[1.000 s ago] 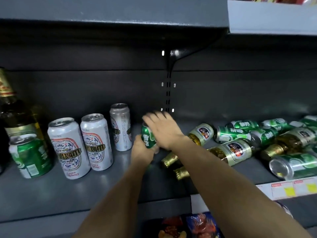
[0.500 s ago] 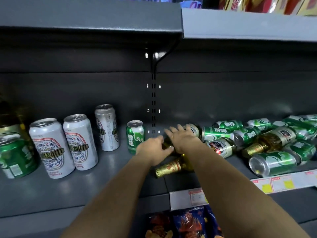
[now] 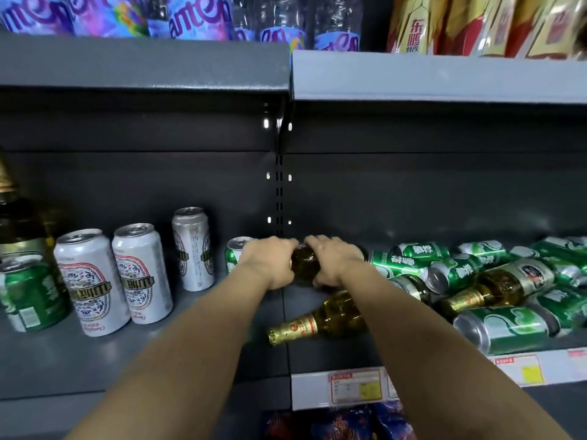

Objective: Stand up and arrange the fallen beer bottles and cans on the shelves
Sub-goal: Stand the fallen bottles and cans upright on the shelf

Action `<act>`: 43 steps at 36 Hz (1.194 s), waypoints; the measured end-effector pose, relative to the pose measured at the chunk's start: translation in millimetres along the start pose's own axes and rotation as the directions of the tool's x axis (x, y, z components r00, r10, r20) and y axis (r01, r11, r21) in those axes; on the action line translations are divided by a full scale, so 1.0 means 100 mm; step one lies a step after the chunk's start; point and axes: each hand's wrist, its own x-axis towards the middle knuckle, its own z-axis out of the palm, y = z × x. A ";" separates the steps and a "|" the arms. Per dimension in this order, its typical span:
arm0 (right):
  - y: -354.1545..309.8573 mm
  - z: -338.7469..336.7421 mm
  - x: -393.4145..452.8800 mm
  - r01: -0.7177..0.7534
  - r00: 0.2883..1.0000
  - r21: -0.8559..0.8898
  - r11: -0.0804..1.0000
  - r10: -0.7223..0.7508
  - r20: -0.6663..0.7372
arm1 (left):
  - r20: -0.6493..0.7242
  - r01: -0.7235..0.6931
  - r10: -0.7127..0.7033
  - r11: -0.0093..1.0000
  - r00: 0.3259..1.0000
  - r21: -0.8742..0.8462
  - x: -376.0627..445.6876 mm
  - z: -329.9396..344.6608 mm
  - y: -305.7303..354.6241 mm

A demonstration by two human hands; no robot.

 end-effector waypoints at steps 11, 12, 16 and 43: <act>0.18 -0.32 0.03 -0.295 0.922 0.477 0.828 0.377 -0.086 | -0.673 -0.052 -0.019 0.995 0.739 -0.084 0.17 -0.09 0.11; 0.18 -0.33 0.05 -0.310 0.913 0.508 0.804 0.400 -0.075 | -0.660 -0.031 -0.086 0.986 0.746 -0.164 0.17 -0.09 0.17; 0.21 -0.33 0.12 -0.307 0.882 0.694 0.651 0.468 -0.049 | -0.437 0.081 -0.240 0.932 0.867 -0.353 0.19 -0.04 0.30; 0.26 -0.08 0.00 -0.325 0.838 0.738 0.592 0.541 -0.064 | 0.247 0.189 -0.035 0.747 0.968 -0.637 0.02 0.36 0.45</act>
